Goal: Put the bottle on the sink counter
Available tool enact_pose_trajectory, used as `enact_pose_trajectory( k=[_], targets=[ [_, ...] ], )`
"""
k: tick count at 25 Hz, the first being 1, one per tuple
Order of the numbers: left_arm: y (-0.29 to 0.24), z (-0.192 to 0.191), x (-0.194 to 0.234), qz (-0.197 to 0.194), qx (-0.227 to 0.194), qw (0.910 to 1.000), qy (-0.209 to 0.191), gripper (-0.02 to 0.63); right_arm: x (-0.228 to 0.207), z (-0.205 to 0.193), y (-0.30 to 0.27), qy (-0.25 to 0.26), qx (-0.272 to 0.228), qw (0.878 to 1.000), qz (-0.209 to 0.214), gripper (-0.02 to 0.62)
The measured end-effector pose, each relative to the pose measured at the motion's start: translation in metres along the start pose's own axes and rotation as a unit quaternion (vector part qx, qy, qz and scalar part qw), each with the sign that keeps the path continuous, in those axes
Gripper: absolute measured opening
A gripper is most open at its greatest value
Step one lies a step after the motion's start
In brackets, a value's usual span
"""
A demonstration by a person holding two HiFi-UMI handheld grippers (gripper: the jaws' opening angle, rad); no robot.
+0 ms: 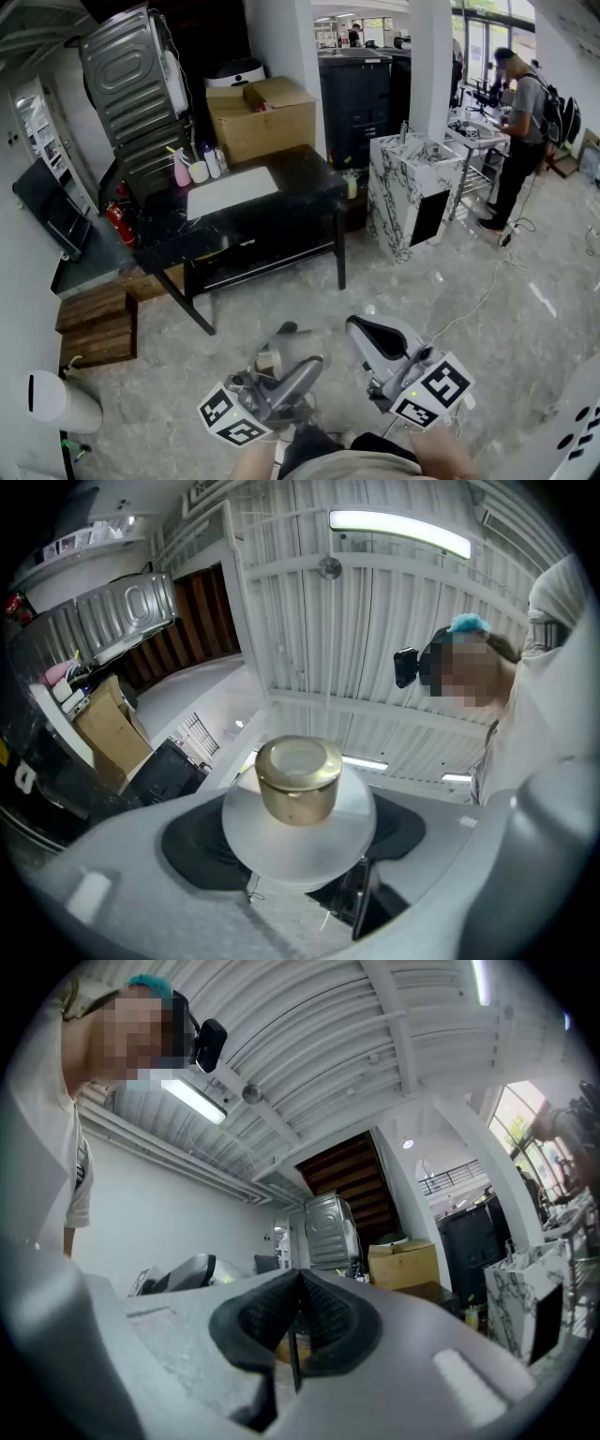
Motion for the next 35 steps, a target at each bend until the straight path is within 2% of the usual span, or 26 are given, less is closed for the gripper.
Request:
enact_pose_trajectory(
  k=[5, 11, 15, 20, 24, 26, 29, 35],
  targets=[
    [0.0, 0.007, 0.004, -0.002, -0.009, 0.9999, 0.005, 0.334, 0.007, 0.008, -0.008, 0.006, -0.01, 1.0, 0.013, 0.003],
    [-0.005, 0.016, 0.005, -0.014, -0.01, 0.9998, -0.013, 0.334, 0.009, 0.005, -0.006, 0.008, -0.012, 1.0, -0.007, 0.003],
    [-0.011, 0.013, 0.005, -0.018, -0.017, 0.9997, 0.004, 0.334, 0.006, 0.006, -0.004, -0.015, -0.019, 1.0, 0.013, 0.003],
    [-0.014, 0.004, 0.007, -0.021, -0.03, 0.9992, 0.016, 0.334, -0.005, 0.002, 0.002, -0.016, -0.021, 1.0, 0.0, 0.003],
    [-0.015, -0.001, 0.011, -0.008, -0.033, 0.9992, 0.021, 0.334, -0.012, -0.006, 0.005, -0.032, -0.005, 0.999, -0.001, 0.003],
    [-0.014, -0.004, 0.013, 0.002, -0.03, 0.9995, 0.008, 0.334, -0.015, -0.01, 0.006, -0.035, -0.003, 0.999, 0.003, 0.003],
    [-0.019, -0.004, 0.021, 0.013, -0.024, 0.9996, -0.007, 0.334, -0.028, -0.011, 0.002, -0.04, -0.009, 0.999, -0.006, 0.003],
    [-0.034, 0.002, 0.053, 0.018, -0.031, 0.9993, -0.009, 0.334, -0.064, -0.014, -0.022, -0.046, -0.022, 0.998, -0.026, 0.003]
  ],
)
Point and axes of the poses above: the fingertips, and each gripper's own axes: y backward along the fingers, x to its left, z out of its top, the point moved 7 cm from there along y, backward along the fingers
